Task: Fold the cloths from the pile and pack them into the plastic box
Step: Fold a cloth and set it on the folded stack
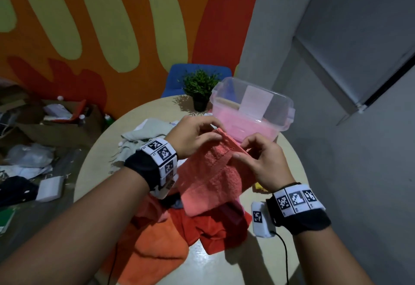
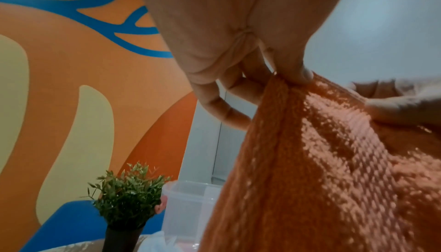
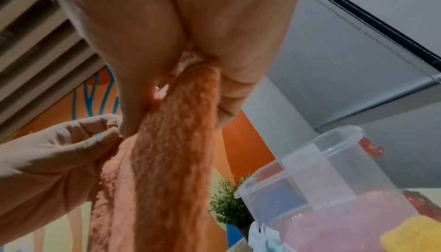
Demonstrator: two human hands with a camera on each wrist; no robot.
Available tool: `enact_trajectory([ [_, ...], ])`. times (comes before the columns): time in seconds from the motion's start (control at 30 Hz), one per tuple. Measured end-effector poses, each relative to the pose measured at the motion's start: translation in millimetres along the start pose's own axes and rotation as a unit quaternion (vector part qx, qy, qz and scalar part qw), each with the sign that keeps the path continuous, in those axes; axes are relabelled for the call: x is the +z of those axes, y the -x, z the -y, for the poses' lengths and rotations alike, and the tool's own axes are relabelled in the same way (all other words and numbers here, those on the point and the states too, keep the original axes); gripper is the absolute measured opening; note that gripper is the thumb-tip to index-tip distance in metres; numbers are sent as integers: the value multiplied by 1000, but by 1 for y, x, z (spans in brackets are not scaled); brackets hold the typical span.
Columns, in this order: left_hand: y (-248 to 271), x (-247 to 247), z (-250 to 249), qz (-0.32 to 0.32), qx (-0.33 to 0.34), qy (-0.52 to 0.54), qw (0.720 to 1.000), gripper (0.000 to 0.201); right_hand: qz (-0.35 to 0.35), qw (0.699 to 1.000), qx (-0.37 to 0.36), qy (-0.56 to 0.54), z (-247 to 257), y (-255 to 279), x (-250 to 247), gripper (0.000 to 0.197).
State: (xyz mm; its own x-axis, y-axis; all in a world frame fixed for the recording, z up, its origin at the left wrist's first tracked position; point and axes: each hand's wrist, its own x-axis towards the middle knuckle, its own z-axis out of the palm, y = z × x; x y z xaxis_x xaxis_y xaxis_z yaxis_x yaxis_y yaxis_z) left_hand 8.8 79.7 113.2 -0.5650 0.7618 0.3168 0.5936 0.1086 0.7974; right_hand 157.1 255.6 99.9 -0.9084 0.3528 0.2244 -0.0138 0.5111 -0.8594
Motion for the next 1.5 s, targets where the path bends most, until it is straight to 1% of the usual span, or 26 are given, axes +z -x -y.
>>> enact_trajectory([
  [0.1,-3,-11,-5,-35,9,-7,999,11,12,1000,0,3,4,-3,-6,27],
  [0.2,-5,-21,-8,-74,10,7,997,10,23,998,-12,65,8,-7,-15,24],
  [0.27,-6,-26,-12,-74,12,6,997,15,-3,994,-24,102,11,-12,-21,16],
  [0.33,-6,-31,-15,-64,7,-5,998,20,-36,993,-29,111,15,-17,-28,13],
  [0.37,-6,-33,-17,-61,4,-10,998,19,-52,992,-32,115,17,-20,-31,15],
  [0.43,-7,-37,-21,-56,1,-17,998,10,-73,989,-42,123,21,-25,-35,14],
  [0.53,-8,-40,-25,-51,-19,0,999,3,-79,988,-51,125,26,-29,-40,15],
  [0.7,-7,-38,-25,-92,-34,-22,995,6,-98,987,-53,118,35,-30,-46,16],
  [0.77,-7,-37,-27,-96,-44,2,994,5,-111,986,-47,111,38,-29,-47,15],
  [0.83,-7,-38,-28,-100,-41,-13,994,5,-117,987,-43,103,38,-29,-46,17],
  [0.9,-7,-39,-28,-102,-33,-41,993,5,-114,988,-40,93,36,-29,-46,17],
  [0.97,-7,-41,-29,-111,-37,-43,992,7,-105,991,-37,75,35,-29,-47,17],
  [1.03,-7,-43,-30,-121,-44,-37,991,11,-104,992,-27,62,34,-30,-49,28],
  [1.07,-7,-44,-31,-124,-43,-38,991,12,-106,992,-23,67,34,-30,-50,27],
  [1.13,-6,-45,-33,-127,-40,-39,990,15,-112,990,-23,81,36,-29,-50,12],
  [1.17,-6,-46,-35,-124,-40,-43,991,17,-114,990,-23,79,38,-28,-49,8],
  [1.27,-7,-47,-32,-79,-44,-90,992,24,-102,994,-4,45,40,-26,-47,9],
  [1.33,-10,-45,-26,-50,-49,-122,990,19,-94,995,10,9,40,-26,-45,9],
  [1.4,-13,-41,-18,-51,-55,-135,988,11,-82,996,11,-14,38,-29,-42,12],
  [1.47,-17,-35,-13,-64,-72,-143,985,8,-67,998,12,14,31,-36,-41,22],
  [1.5,-20,-33,-11,-69,-84,-146,983,9,-62,997,14,42,28,-40,-41,22],
])
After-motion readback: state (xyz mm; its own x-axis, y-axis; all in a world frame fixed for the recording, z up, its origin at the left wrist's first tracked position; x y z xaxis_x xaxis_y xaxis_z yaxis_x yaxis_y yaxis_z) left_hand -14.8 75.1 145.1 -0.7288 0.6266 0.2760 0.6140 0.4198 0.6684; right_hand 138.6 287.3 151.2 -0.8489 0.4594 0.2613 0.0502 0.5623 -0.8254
